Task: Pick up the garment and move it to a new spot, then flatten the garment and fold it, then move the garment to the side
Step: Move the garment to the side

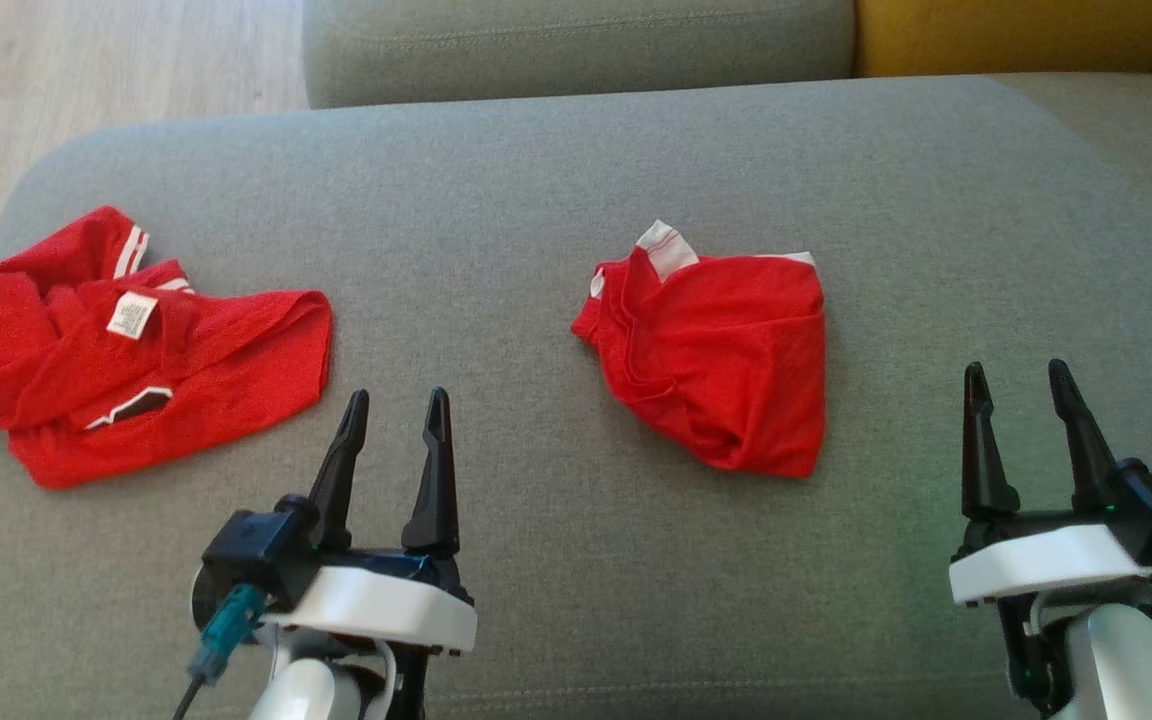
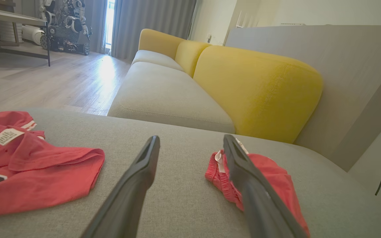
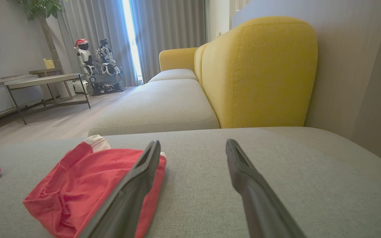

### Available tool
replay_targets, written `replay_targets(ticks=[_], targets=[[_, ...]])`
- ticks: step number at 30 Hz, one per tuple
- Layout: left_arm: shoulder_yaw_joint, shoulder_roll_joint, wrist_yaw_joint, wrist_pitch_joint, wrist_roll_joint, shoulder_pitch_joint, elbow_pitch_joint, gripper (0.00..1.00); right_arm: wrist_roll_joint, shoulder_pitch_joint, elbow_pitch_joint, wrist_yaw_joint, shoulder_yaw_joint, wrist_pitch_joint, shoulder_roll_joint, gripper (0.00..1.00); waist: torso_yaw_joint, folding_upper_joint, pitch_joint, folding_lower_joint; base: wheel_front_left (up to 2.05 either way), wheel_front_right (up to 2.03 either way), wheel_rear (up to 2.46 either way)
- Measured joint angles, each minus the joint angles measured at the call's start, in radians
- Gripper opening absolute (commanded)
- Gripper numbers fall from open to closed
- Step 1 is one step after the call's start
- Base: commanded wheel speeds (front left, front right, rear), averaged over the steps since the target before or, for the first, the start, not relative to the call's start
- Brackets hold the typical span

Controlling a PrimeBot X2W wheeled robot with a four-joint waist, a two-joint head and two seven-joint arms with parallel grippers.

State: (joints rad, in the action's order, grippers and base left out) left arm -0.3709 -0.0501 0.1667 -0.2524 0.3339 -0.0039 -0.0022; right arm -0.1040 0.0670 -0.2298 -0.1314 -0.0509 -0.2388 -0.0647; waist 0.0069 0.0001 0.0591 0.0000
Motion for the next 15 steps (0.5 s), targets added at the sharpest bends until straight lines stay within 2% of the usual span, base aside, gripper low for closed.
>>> replay_targets(ticks=[4,11,13,15], targets=[[-0.002,0.000,-0.001,0.000,-0.006,-0.002,-0.002,1.00,-0.003,0.005,-0.010,0.000,0.006,0.002,0.003,1.00,0.008,0.0000,0.021,0.0000,0.00,0.00,0.00],[-0.011,0.000,-0.009,0.000,-0.007,-0.032,-0.002,1.00,-0.059,0.070,-0.087,0.000,0.036,0.073,0.003,1.00,0.033,0.0000,0.071,0.0000,0.00,0.00,0.00],[-0.023,0.000,-0.009,0.000,-0.007,-0.062,0.000,1.00,-0.131,0.158,-0.156,0.000,0.054,0.116,0.001,1.00,0.061,0.0000,0.106,0.0000,0.00,0.00,0.00],[-0.030,0.000,-0.009,0.000,-0.007,-0.067,0.000,1.00,-0.149,0.178,-0.178,0.000,0.055,0.122,-0.004,1.00,0.069,0.0000,0.115,0.0000,0.00,0.00,0.00]])
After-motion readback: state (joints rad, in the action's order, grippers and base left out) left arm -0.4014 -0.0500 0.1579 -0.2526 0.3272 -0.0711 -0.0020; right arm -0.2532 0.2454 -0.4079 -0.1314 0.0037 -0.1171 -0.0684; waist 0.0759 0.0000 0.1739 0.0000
